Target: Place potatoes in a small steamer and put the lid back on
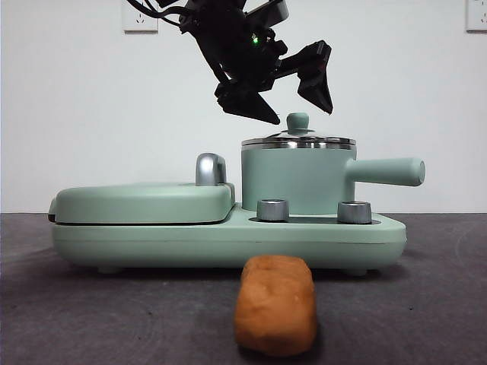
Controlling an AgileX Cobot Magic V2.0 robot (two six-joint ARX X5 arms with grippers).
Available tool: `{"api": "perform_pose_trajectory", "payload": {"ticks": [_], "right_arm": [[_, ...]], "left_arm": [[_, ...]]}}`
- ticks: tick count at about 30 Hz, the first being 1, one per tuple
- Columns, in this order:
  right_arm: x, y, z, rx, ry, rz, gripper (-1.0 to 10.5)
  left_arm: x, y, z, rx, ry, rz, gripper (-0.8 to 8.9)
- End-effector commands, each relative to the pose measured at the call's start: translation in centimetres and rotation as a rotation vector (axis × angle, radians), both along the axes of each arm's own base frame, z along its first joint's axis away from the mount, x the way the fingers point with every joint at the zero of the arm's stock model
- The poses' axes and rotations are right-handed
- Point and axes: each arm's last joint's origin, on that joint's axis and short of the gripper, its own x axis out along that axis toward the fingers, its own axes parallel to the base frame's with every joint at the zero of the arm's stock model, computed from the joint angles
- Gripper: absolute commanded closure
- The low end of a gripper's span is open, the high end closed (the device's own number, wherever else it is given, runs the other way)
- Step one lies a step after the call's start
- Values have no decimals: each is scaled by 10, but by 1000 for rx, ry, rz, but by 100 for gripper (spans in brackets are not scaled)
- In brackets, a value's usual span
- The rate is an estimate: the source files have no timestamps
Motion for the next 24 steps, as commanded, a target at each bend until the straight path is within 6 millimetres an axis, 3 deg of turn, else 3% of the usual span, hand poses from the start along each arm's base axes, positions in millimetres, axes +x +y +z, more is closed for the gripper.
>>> {"api": "perform_pose_trajectory", "payload": {"ticks": [1, 4, 20, 24], "right_arm": [[-1, 0, 5, -3, -16, 1, 481], [-1, 0, 4, -3, -8, 1, 481], [-2, 0, 4, -3, -1, 1, 481], [-2, 0, 4, -3, -1, 1, 481]], "left_arm": [[2, -7, -1, 11, -25, -16, 356], [2, -7, -1, 11, -27, -16, 426], [7, -10, -12, 24, -10, -15, 453], [7, -10, -12, 21, -14, -15, 562]]}}
